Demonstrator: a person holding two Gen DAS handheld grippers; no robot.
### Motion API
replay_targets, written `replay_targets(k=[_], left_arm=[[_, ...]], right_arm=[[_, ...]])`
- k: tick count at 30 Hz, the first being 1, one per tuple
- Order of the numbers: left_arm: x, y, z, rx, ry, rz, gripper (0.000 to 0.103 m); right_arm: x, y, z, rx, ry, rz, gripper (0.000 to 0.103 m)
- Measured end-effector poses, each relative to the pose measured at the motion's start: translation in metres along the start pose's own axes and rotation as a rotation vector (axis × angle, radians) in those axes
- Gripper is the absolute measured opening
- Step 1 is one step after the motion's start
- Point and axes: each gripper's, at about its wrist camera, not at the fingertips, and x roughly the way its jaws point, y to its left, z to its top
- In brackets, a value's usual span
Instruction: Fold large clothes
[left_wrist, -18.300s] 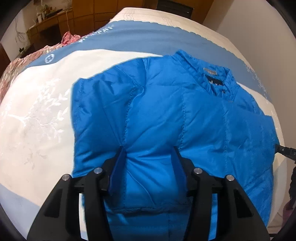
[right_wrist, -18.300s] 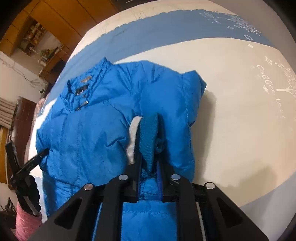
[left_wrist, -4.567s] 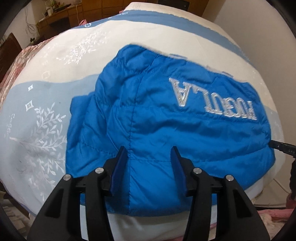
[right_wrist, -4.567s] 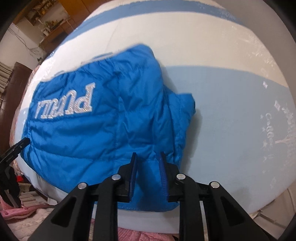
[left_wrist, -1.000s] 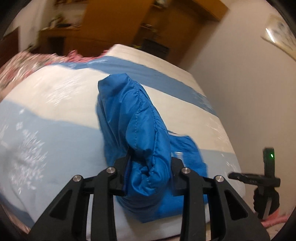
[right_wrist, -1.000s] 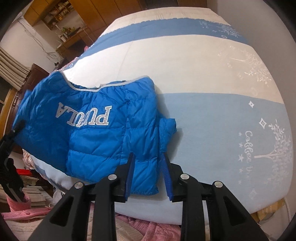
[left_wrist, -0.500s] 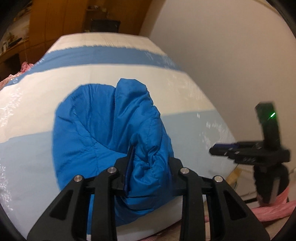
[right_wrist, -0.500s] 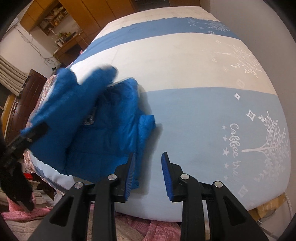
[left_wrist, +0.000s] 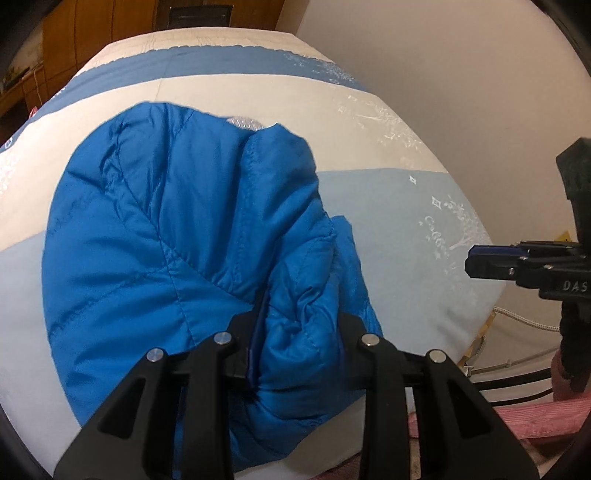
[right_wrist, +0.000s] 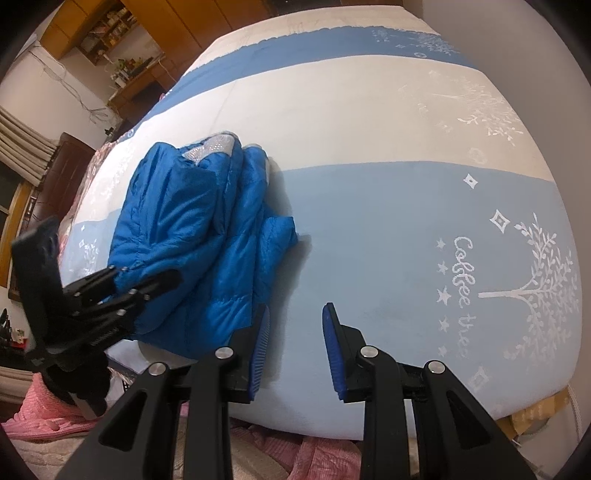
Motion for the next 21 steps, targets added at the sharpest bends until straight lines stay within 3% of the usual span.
replay_targets(k=[3,6,8,13,17,21], left_arm=[[0.0,0.0,-0.002,-0.012,-0.01,0.001,0.031],[-0.014,-0.006,-0.001,-0.015,-0.035,-0.014,0.039],[-0.027,-0.012,-0.004,-0.008,-0.046,-0.056,0.054],[-0.08,-0.008,-0.005,-0.008,-0.101,-0.161,0.057],[-0.116,0.026,0.002,-0.071,-0.16,-0.056,0.057],[-0.118,0.077,0.014,-0.166,-0.117,0.165,0.056]], right_arm=[[0.004,0.003,0.004,-0.008,0.01,0.012,0.03],[0.007,0.009,0.01,-0.024,0.013,0.026,0.031],[0.008,0.013,0.016,-0.034,0.011,0.038,0.036],[0.005,0.022,0.035,-0.045,-0.007,0.079,0.042],[0.008,0.036,0.049,-0.056,-0.005,0.12,0.049],[0.018,0.057,0.062,-0.073,0.013,0.142,0.057]])
